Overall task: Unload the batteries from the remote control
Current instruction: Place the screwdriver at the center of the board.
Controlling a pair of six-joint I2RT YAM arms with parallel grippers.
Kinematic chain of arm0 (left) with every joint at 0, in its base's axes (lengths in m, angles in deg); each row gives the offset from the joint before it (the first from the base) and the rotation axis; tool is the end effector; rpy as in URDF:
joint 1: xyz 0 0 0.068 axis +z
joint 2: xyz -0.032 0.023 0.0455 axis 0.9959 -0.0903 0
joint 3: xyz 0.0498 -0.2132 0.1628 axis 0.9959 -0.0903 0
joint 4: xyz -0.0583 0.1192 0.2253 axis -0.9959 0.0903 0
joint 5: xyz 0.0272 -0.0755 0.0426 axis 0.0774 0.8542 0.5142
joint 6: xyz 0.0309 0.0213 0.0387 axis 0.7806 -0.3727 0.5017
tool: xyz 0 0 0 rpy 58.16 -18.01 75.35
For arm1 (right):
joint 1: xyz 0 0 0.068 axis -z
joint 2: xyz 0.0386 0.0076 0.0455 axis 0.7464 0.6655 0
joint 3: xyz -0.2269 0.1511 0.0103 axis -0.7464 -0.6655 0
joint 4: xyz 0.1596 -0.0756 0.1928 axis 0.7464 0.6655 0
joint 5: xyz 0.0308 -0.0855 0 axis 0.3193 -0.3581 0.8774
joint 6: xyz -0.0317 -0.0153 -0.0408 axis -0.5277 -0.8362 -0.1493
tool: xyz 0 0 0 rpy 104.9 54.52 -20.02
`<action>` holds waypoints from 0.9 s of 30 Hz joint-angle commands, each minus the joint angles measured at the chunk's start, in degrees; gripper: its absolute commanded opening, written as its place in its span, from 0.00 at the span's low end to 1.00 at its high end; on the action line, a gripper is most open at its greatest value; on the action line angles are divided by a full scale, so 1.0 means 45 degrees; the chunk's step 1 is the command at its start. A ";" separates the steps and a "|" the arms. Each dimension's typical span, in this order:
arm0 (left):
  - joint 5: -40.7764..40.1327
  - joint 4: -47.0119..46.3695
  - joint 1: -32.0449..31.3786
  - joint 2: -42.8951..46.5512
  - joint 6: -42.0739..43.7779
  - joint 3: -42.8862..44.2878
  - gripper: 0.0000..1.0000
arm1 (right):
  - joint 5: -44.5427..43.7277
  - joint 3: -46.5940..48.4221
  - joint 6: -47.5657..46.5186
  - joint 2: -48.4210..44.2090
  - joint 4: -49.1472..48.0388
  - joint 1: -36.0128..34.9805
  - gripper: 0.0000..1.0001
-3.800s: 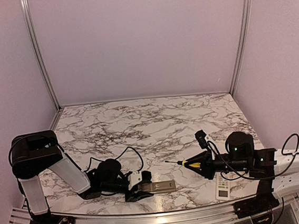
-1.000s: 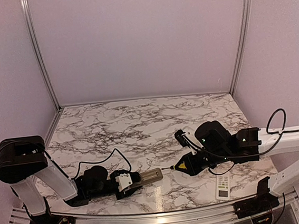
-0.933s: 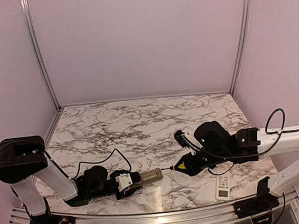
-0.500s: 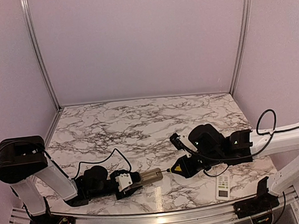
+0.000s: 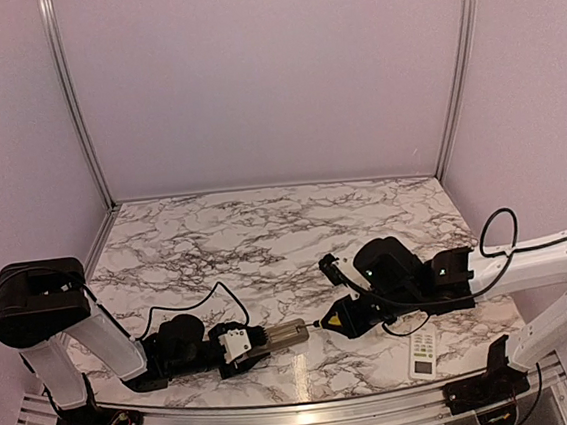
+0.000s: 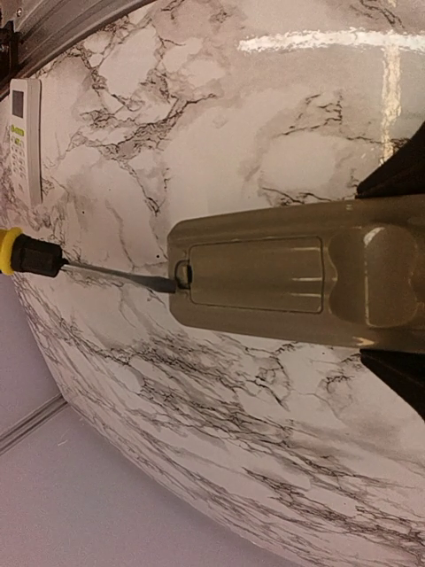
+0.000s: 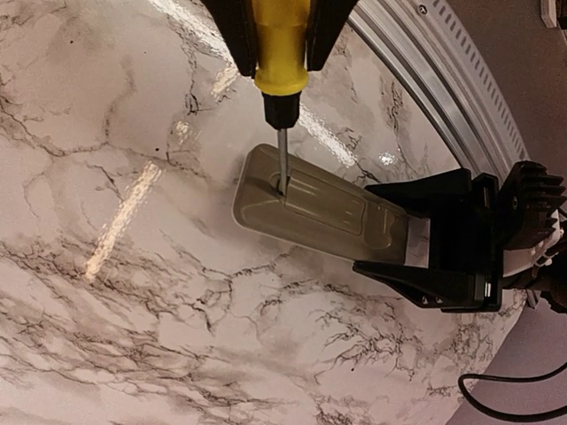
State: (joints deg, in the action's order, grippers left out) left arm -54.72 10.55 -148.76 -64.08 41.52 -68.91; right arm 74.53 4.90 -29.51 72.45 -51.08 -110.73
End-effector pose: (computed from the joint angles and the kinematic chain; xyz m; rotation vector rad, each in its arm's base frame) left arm 0.1164 -0.2371 0.0929 1.4019 1.4118 -0.4229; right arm 0.1225 0.2383 0.2138 -0.6762 2.4345 0.8084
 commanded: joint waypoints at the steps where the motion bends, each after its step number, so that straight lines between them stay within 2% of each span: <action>1: 0.0075 -0.0120 -0.0087 0.0336 0.0067 0.0063 0.00 | -0.0081 0.0094 -0.0155 0.0068 -0.0204 -0.0135 0.00; 7: 0.0075 -0.0043 -0.0087 0.0302 0.0087 0.0107 0.00 | -0.0306 0.0009 -0.0139 -0.0079 -0.0144 -0.0130 0.00; 10: 0.0075 -0.0023 -0.0087 0.0336 0.0085 0.0100 0.00 | -0.2007 -0.0257 0.0052 -0.0333 -0.0015 -0.0126 0.00; 16: 0.0075 0.0043 -0.0087 0.0367 0.0067 0.0125 0.00 | -0.5387 -0.1727 0.0672 -0.0086 -0.1677 -0.0047 0.00; 21: 0.0446 0.0116 -0.0087 0.0373 0.0077 0.0146 0.00 | -0.6322 -0.2810 0.0509 0.0156 -0.3761 -0.0047 0.00; 27: 0.0437 0.0132 -0.0087 0.0318 0.0082 0.0173 0.00 | -0.7112 -0.3529 0.0098 0.1071 -0.4994 -0.0037 0.00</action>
State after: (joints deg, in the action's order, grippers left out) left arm -53.60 11.36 -148.85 -64.08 41.57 -68.91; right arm 47.12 -9.87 -27.77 74.27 -66.75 -110.78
